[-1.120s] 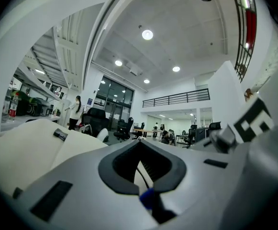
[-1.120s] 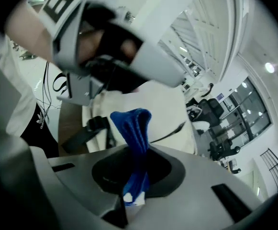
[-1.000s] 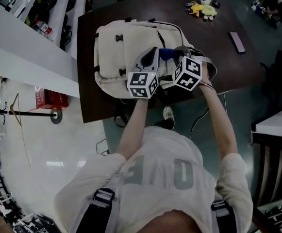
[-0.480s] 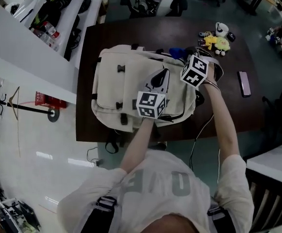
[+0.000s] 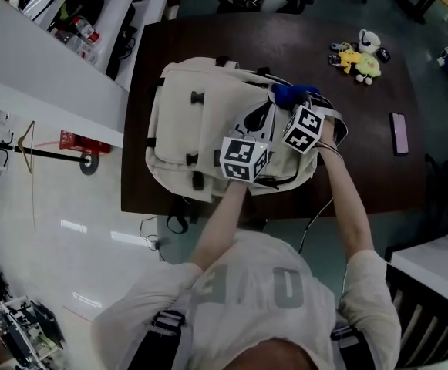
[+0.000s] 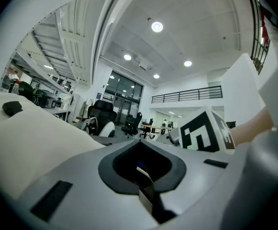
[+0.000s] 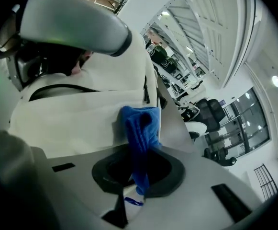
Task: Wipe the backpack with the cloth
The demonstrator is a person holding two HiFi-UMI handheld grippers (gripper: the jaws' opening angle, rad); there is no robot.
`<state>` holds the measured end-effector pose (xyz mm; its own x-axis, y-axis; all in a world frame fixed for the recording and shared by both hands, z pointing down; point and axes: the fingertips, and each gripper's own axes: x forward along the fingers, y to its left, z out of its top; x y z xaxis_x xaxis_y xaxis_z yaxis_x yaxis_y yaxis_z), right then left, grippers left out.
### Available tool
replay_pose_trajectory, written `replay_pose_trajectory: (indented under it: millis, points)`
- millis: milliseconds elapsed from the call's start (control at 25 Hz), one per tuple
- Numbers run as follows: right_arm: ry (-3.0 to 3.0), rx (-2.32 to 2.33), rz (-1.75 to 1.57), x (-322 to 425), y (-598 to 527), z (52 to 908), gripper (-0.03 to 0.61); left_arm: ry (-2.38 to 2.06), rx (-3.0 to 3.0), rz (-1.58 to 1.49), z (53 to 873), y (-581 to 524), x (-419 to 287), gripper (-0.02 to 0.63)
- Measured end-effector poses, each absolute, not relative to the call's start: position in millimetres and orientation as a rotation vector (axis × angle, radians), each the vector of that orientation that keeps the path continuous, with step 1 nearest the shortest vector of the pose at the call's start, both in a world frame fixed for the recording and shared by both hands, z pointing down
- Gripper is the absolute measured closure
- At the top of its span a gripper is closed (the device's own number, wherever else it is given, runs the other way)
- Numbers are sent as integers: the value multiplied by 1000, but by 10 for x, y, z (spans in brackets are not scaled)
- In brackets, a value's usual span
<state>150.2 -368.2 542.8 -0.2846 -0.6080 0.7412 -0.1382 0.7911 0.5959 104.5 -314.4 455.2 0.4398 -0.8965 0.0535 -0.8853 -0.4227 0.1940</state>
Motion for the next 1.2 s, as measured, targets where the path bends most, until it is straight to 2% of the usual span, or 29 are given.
replay_pose_trajectory:
  millis: [320, 1200]
  points:
    - [-1818, 572, -456, 1631, -3302, 5542, 537, -1538, 2517, -107, 4521, -3071, 1060, 609]
    - [-1752, 588, -329, 1721, -1744, 5799, 537, -1394, 2583, -57, 4608, -2020, 1059, 609]
